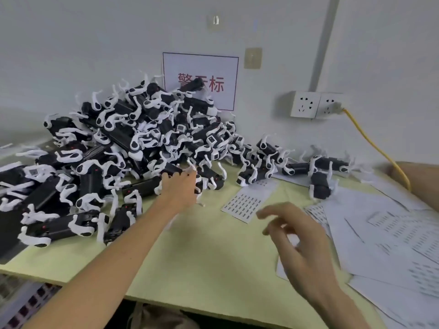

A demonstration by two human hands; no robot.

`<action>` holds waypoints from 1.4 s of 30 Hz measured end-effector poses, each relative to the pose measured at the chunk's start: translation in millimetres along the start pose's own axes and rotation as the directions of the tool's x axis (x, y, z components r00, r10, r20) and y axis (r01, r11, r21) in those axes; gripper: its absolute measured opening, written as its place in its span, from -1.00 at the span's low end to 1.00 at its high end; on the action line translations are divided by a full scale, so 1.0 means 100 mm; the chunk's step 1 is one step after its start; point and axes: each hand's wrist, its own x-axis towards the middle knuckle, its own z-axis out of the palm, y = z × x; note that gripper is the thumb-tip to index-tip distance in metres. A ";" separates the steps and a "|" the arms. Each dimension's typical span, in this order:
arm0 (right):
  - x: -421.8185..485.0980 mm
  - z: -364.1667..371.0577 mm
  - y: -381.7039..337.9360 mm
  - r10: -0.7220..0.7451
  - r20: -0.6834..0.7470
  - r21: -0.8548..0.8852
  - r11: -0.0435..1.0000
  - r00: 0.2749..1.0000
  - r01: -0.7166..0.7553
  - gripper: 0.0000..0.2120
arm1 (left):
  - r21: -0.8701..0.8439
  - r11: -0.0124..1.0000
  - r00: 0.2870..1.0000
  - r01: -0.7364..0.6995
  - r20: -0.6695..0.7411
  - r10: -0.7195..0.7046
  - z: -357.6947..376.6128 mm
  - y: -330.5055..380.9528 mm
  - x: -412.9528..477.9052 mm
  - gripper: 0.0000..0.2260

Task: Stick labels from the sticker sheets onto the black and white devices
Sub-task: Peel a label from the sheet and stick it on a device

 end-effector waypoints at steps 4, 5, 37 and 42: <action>0.72 0.37 0.35 0.189 0.244 0.041 0.978 0.951 -0.204 -0.62 | 0.001 0.999 0.980 0.032 -0.198 -0.032 0.15 0.05 0.00 -0.42; 0.81 0.45 0.49 0.216 0.288 0.021 0.973 0.933 -0.231 -0.59 | -0.033 0.999 0.958 0.007 -0.287 -0.016 0.15 0.09 -0.02 -0.47; 0.75 0.65 0.83 0.198 -0.144 0.098 0.978 0.970 -0.185 -0.83 | -0.915 -0.376 0.977 0.144 0.071 0.203 0.05 0.86 -0.34 -0.49; 0.72 0.61 0.84 0.205 -0.085 0.113 0.974 0.975 -0.195 -0.82 | -0.947 -0.300 0.985 0.111 0.065 0.160 0.05 0.92 -0.41 -0.51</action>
